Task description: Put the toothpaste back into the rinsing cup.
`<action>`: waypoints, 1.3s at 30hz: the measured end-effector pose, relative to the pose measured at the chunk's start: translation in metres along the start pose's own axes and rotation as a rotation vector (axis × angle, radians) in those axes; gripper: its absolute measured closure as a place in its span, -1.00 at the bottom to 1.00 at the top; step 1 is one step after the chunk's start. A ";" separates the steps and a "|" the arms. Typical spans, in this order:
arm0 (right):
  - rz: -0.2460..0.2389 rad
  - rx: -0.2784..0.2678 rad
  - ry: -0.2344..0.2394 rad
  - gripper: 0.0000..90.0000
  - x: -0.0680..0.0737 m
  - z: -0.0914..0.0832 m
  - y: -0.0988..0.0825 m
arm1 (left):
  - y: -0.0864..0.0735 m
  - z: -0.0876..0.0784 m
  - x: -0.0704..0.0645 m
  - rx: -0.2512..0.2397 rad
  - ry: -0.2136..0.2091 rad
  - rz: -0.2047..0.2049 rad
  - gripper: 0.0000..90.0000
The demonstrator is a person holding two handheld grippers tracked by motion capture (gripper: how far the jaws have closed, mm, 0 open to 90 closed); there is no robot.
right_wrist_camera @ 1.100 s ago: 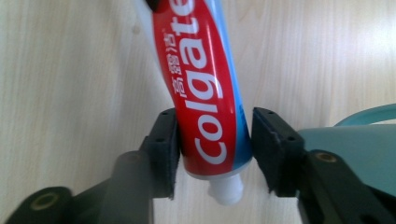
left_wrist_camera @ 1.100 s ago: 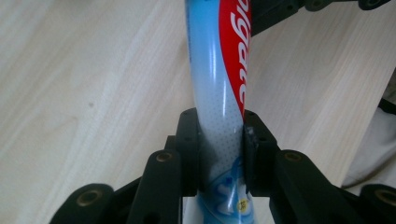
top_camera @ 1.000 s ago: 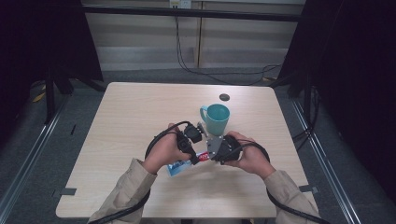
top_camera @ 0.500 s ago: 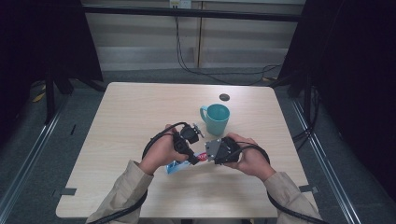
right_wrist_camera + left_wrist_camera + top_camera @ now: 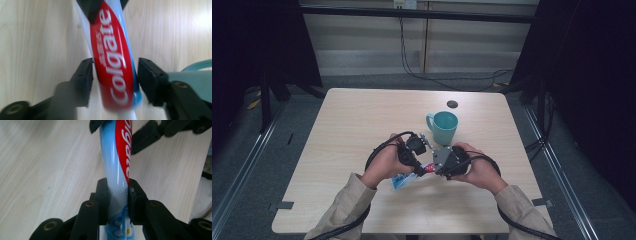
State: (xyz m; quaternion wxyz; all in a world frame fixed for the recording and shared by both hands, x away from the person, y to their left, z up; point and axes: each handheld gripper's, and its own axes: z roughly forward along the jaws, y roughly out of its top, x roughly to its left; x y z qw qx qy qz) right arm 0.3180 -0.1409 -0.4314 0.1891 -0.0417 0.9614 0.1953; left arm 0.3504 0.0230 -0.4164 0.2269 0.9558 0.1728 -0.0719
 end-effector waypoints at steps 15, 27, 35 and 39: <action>0.012 0.054 0.047 0.55 -0.002 0.004 -0.007 | 0.001 -0.006 -0.003 -0.080 0.110 0.062 -0.12; 0.122 0.048 0.008 0.56 -0.011 -0.008 -0.026 | -0.013 -0.020 0.010 -0.122 0.153 0.003 -0.36; 0.194 0.060 -0.010 0.57 -0.013 -0.010 -0.038 | -0.018 -0.028 0.014 -0.149 0.153 -0.036 -0.41; 0.215 0.047 -0.019 0.57 -0.016 -0.013 -0.041 | -0.022 -0.027 0.015 -0.142 0.145 -0.048 -0.42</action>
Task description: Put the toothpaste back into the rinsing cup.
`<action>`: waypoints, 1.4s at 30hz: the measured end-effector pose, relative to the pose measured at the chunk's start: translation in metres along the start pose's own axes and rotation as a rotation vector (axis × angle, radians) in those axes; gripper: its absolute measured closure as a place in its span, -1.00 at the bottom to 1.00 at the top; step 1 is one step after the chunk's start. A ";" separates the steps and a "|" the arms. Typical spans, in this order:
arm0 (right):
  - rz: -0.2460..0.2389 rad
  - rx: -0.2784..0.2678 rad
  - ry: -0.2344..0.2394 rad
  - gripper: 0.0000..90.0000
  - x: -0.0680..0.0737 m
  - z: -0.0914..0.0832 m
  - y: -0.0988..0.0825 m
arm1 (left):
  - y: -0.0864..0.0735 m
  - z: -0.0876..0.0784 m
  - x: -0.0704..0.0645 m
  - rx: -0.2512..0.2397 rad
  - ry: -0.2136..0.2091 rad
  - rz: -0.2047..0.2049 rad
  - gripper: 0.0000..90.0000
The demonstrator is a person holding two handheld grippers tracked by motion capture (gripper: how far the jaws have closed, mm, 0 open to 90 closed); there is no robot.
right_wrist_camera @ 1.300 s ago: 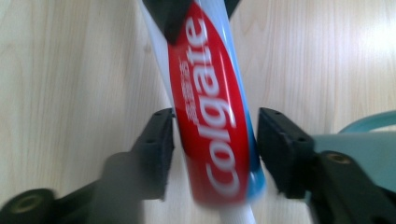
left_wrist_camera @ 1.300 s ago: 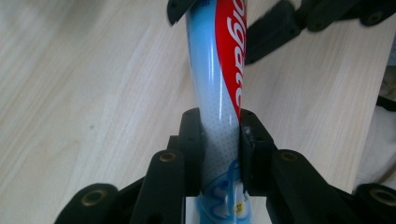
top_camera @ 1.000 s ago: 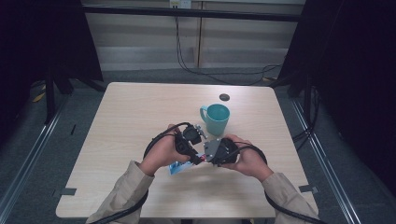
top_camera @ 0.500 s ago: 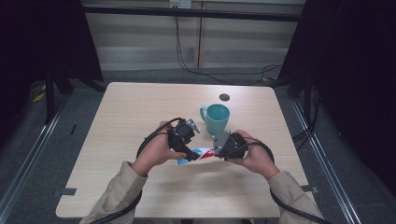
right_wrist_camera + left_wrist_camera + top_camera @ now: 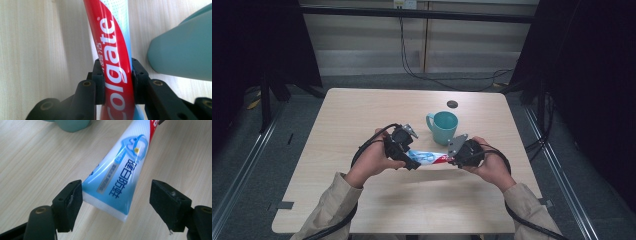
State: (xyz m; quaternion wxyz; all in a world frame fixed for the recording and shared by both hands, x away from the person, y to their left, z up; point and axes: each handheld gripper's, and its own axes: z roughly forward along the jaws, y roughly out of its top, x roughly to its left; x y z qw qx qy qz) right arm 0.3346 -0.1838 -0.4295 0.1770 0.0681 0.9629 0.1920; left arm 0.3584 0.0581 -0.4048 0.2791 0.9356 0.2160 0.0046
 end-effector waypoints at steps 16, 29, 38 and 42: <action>0.027 -0.021 -0.033 0.57 -0.001 -0.003 -0.005 | -0.007 -0.005 0.011 -0.069 -0.042 -0.120 -0.39; 0.045 -0.033 -0.063 0.57 -0.004 -0.009 -0.008 | -0.009 -0.006 0.011 -0.065 -0.044 -0.138 -0.37; 0.094 -0.058 -0.080 0.57 -0.006 -0.012 -0.013 | -0.011 -0.003 0.010 -0.094 -0.046 -0.159 -0.36; 0.124 -0.066 -0.080 0.57 -0.005 -0.011 -0.013 | -0.011 -0.002 0.010 -0.125 -0.056 -0.191 -0.35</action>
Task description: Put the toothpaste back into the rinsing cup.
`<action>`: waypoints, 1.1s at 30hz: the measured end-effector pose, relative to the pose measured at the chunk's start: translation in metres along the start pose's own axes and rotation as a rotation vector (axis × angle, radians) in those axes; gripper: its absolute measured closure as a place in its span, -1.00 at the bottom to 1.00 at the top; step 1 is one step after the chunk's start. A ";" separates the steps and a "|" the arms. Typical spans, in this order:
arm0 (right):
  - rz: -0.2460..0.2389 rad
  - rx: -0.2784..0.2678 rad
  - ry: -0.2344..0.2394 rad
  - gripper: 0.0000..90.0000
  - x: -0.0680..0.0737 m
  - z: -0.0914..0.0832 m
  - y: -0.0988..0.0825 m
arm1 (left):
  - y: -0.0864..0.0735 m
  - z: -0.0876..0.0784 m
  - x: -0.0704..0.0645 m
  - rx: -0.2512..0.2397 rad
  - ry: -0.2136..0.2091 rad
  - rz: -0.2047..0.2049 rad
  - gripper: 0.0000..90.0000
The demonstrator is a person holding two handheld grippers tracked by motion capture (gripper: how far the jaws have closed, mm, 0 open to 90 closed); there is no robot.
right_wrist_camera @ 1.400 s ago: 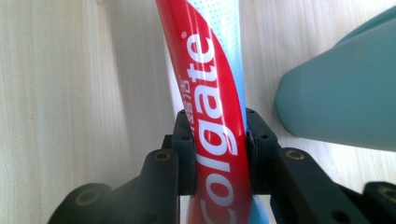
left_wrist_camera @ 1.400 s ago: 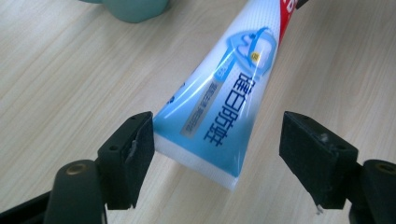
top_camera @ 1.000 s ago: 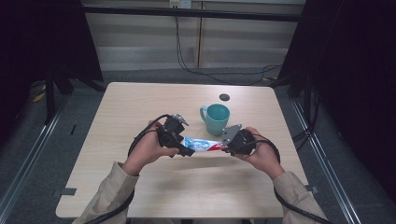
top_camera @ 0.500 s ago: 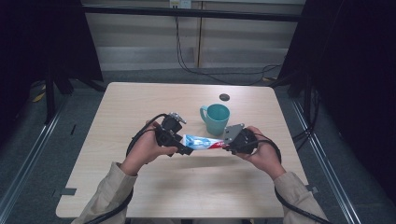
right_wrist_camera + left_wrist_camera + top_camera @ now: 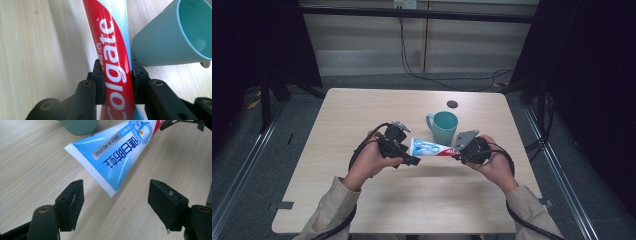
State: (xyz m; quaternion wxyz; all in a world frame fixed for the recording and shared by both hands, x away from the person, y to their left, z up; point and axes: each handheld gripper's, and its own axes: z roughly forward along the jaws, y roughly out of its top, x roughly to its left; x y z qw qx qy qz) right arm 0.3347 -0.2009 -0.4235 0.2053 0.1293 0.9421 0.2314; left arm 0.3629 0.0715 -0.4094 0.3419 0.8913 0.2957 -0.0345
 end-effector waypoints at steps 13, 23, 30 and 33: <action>-0.020 -0.021 -0.010 0.57 0.004 0.001 0.004 | 0.005 -0.004 0.002 -0.035 -0.019 -0.075 -0.24; -0.010 -0.037 -0.018 0.57 0.006 0.002 0.002 | 0.007 -0.004 0.004 -0.033 -0.017 -0.151 -0.03; -0.015 -0.038 -0.014 0.57 0.006 0.001 0.002 | 0.008 -0.004 0.004 -0.033 -0.013 -0.148 0.06; 0.005 -0.044 -0.020 0.57 0.006 0.001 0.001 | 0.008 -0.004 0.003 -0.036 -0.011 -0.140 0.06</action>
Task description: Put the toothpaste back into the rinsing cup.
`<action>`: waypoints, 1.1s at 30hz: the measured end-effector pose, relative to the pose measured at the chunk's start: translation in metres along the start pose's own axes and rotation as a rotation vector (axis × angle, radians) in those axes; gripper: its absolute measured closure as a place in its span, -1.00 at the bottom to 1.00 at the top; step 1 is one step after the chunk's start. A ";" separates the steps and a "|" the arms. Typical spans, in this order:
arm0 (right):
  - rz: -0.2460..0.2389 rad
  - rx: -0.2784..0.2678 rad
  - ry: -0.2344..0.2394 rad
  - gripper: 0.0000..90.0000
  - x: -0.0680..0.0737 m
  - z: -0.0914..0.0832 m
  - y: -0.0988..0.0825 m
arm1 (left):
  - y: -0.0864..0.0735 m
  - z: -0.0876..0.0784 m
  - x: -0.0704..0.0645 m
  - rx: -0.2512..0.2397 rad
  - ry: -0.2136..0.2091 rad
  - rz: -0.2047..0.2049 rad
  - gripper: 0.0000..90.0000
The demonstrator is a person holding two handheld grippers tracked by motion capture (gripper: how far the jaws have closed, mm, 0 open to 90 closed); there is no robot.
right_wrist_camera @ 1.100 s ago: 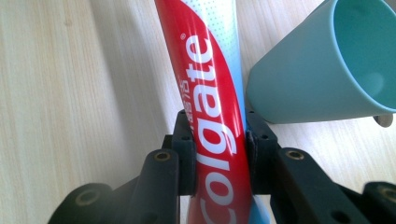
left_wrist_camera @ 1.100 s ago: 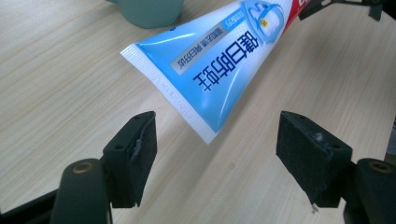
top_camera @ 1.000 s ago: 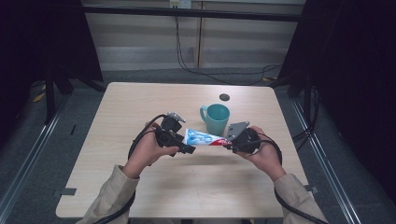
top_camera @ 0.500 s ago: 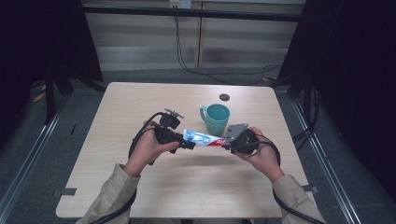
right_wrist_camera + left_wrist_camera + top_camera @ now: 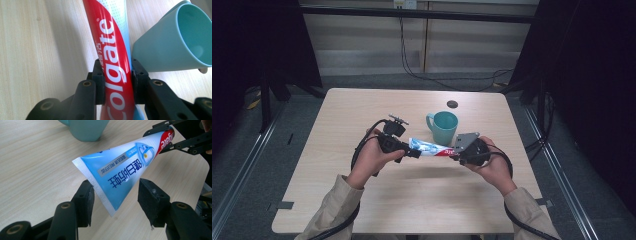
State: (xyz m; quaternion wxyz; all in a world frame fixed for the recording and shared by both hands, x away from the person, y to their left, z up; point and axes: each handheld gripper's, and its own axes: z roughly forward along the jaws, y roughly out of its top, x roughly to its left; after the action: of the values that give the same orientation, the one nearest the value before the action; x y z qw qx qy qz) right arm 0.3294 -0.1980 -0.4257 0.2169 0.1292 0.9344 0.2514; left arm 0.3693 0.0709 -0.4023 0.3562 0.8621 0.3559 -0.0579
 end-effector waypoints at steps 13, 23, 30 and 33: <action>0.053 -0.013 -0.023 0.58 -0.008 -0.008 -0.007 | -0.010 0.004 0.003 -0.013 0.006 0.008 -0.18; 0.113 -0.035 -0.020 0.57 -0.006 -0.002 -0.002 | -0.005 0.005 -0.001 -0.092 -0.023 -0.020 -0.22; 0.107 -0.052 0.009 0.57 -0.003 0.002 0.002 | 0.000 0.003 0.001 -0.130 -0.023 -0.061 -0.16; 0.102 -0.057 0.007 0.57 -0.003 0.002 0.002 | 0.000 0.003 0.002 -0.130 -0.027 -0.071 -0.08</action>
State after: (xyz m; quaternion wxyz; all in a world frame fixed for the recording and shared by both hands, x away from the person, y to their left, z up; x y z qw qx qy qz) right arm 0.3329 -0.1961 -0.4254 0.2040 0.1697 0.9197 0.2893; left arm 0.3714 0.0707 -0.4052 0.4139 0.8230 0.3846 -0.0588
